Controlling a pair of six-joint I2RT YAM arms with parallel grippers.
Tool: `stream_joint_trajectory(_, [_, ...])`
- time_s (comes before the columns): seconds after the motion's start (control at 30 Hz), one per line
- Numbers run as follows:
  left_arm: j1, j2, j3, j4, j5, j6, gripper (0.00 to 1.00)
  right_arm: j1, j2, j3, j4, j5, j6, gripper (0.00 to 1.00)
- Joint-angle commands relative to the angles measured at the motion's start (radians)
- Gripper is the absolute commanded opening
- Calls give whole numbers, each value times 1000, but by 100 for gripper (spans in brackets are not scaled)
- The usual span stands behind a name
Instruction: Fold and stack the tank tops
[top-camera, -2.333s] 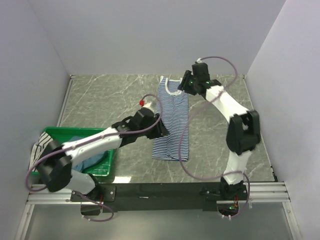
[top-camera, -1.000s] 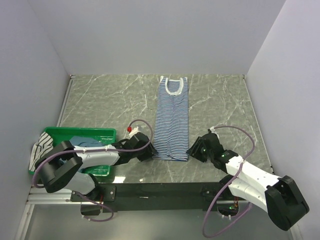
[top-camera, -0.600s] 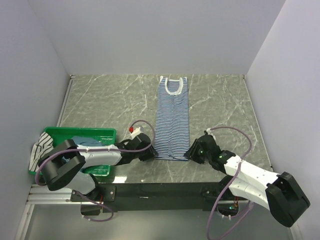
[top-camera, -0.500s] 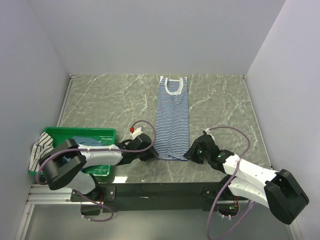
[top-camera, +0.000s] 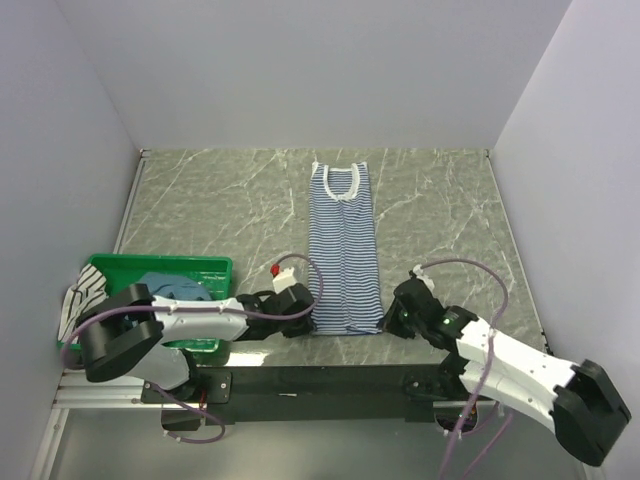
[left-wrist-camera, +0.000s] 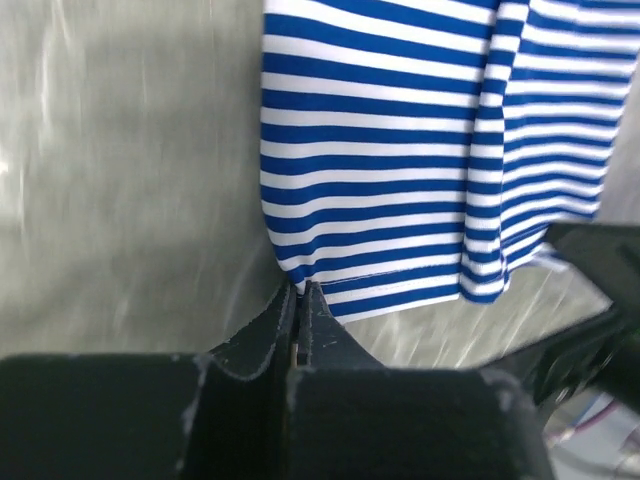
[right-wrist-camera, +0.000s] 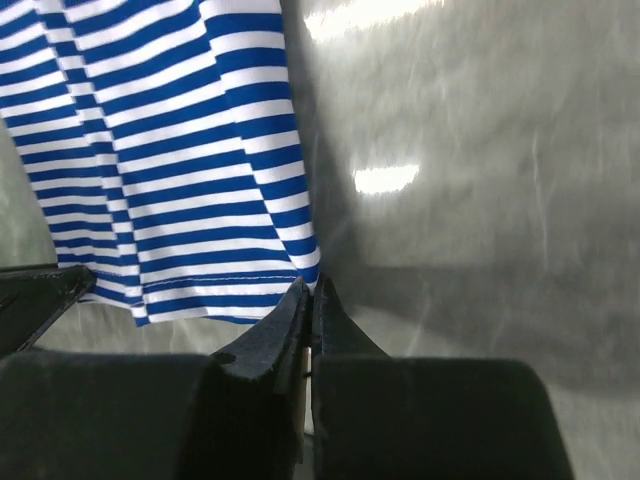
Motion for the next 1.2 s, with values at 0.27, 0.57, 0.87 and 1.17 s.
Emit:
stream_joint_trajectory(0.27, [-176, -258, 18, -318, -87, -158, 1, 196, -283, 68, -341, 108, 125, 0])
stream_joint_trajectory(0.57, [-67, -372, 130, -402, -139, -84, 1, 174, -35, 327, -323, 200, -3, 1])
stream_joint_trajectory(0.87, [235, -234, 255, -283, -11, 130, 1, -97, 266, 543, -159, 50, -211, 0])
stream_joint_trajectory(1.17, [470, 68, 507, -203, 129, 284, 1, -257, 622, 827, -96, -88, -332, 0])
